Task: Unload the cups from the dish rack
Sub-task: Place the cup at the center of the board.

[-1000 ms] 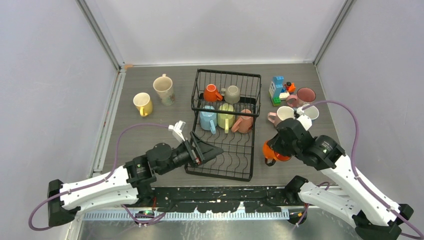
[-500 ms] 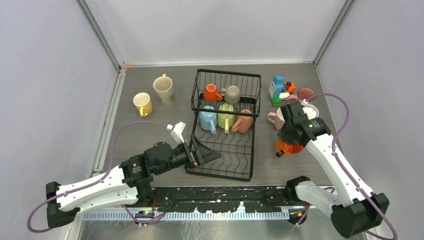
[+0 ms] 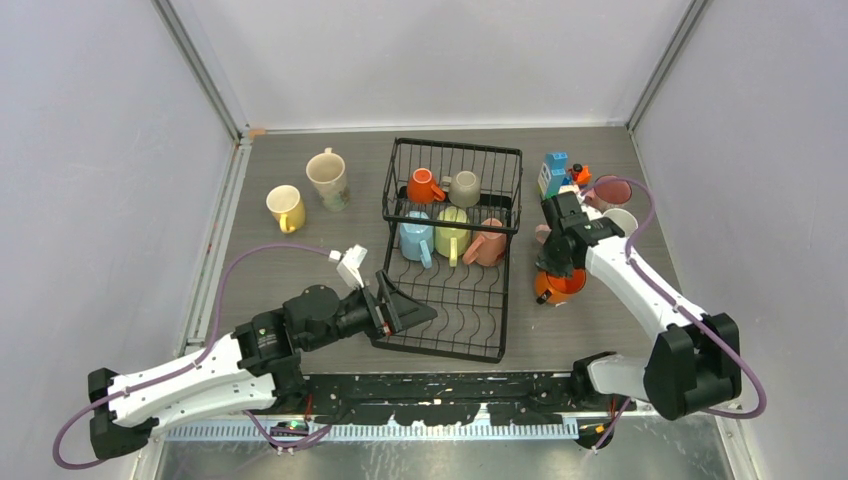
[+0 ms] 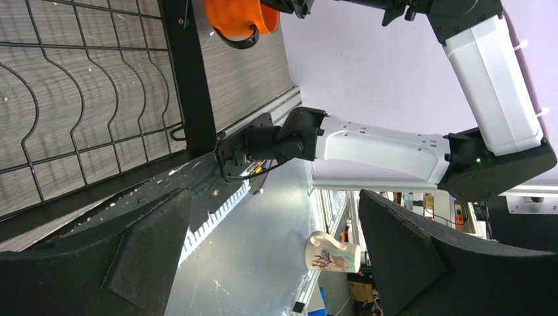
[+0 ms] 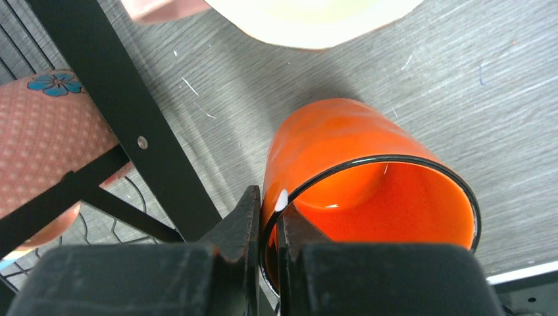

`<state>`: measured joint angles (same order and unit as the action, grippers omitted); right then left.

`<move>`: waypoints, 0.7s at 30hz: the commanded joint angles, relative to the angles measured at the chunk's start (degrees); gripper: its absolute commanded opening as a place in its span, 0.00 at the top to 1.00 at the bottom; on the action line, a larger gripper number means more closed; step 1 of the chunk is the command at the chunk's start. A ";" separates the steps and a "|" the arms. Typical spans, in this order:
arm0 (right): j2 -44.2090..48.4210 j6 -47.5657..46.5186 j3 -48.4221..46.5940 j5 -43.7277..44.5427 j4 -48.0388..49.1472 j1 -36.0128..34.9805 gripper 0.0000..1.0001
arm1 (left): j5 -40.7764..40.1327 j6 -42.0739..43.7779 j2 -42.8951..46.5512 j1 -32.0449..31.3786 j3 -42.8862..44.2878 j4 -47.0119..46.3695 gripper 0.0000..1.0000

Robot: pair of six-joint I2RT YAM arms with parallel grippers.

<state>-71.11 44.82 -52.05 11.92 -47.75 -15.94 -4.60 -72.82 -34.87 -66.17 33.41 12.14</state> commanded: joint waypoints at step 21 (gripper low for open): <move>-9.46 -5.87 -3.43 3.57 10.06 1.63 0.91 | 0.73 -0.75 3.62 0.42 0.95 2.34 0.00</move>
<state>-79.83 40.27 -52.27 13.58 -40.38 -14.57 -3.81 -73.21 -32.32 -65.98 33.41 14.44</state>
